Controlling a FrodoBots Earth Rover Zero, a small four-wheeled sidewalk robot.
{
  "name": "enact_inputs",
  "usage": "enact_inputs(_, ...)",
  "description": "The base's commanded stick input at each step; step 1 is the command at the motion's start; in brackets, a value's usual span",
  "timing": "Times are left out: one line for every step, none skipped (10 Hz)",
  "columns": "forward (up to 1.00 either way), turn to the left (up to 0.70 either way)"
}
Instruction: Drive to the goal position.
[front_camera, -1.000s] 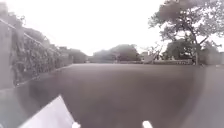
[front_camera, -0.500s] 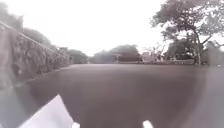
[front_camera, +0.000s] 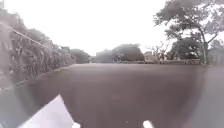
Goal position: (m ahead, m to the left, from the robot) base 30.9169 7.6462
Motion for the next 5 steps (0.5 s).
enact_inputs(1.00, 0.00)
enact_inputs(1.00, 0.00)
enact_inputs(1.00, 0.00)
enact_inputs(1.00, 0.00)
enact_inputs(1.00, 0.00)
